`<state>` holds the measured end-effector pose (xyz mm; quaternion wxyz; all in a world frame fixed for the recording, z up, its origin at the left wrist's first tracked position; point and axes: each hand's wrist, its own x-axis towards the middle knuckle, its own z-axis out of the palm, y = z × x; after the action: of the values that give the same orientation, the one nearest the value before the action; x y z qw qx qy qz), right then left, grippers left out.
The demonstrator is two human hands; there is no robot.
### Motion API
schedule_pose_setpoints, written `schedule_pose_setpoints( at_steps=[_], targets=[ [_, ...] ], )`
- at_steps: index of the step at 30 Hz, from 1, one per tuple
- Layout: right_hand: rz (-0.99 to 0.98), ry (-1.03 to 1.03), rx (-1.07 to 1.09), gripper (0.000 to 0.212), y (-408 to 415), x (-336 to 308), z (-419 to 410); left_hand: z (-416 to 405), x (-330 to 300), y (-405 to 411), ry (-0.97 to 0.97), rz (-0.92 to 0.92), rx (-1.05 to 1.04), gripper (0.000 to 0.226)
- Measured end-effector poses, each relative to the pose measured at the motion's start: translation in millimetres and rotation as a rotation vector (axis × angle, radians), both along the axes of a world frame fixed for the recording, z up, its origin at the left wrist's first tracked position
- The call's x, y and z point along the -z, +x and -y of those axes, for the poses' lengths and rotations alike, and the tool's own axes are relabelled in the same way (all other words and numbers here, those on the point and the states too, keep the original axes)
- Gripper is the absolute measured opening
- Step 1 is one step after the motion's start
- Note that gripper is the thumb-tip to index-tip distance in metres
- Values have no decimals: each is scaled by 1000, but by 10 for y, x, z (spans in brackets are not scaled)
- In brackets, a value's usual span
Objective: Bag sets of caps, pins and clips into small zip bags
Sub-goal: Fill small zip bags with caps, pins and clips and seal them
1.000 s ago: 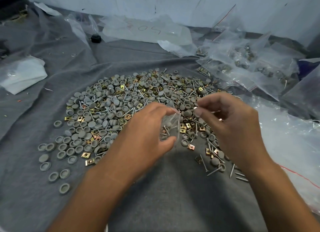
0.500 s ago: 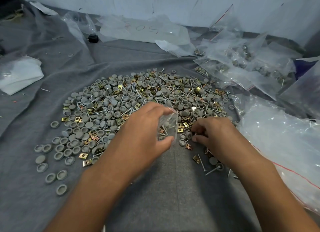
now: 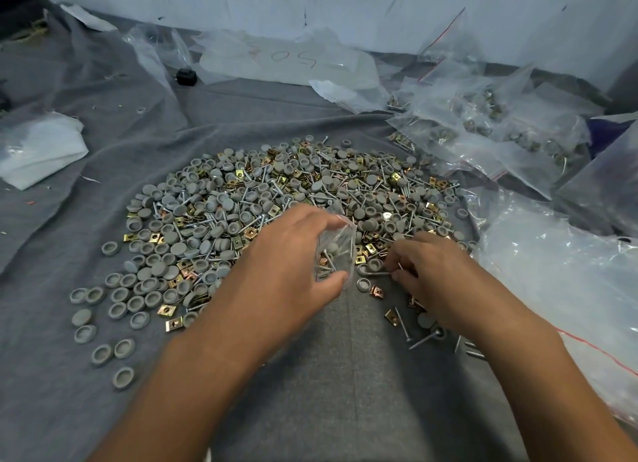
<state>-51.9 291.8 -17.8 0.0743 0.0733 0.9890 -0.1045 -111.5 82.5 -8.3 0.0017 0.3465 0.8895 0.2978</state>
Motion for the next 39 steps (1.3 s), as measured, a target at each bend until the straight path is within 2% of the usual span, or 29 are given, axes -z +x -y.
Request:
schedule_pose_setpoints(
  at_steps=[2, 5, 7, 10, 15, 19, 23, 25, 28, 30, 32, 36, 39],
  targets=[
    [-66, -122, -6, 16, 38, -41, -47, 7, 2, 1, 4, -3, 1, 59],
    [-466, -278, -50, 17, 69, -144, 20, 12, -2, -4, 20, -7, -2, 58],
    [-699, -249, -138, 10, 68, -185, 146, -2, -3, -4, 31, -5, 1, 56],
    [-797, -172, -231, 10, 47, -163, 298, -24, 4, -3, 40, 6, 6, 55],
    [-769, -139, -295, 13, 25, -134, 406, -16, 11, -15, 65, 15, 8, 54],
    [-739, -217, -304, 12, 8, -85, 438, -16, -13, -24, 80, 21, 12, 53],
    [-839, -373, -146, 4, -59, -99, 366, 83, -100, -68, 159, 18, -50, 55],
    [-724, -366, -85, 6, -105, -53, 337, 221, -168, -131, 298, -6, -148, 49],
    [-386, -217, -127, 15, -171, 108, 399, 461, -290, -194, 602, 1, -310, 35],
    [-273, -128, -139, 24, -207, 180, 465, 555, -342, -199, 688, -32, -372, 26],
    [-245, -69, -111, 28, -248, 195, 485, 551, -344, -190, 601, -58, -371, 28],
    [-172, -36, -59, 23, -282, 216, 430, 373, -275, -135, 273, -120, -272, 40],
    [-150, -55, -95, 19, -263, 224, 419, 292, -220, -120, 162, -93, -176, 46]
  ],
)
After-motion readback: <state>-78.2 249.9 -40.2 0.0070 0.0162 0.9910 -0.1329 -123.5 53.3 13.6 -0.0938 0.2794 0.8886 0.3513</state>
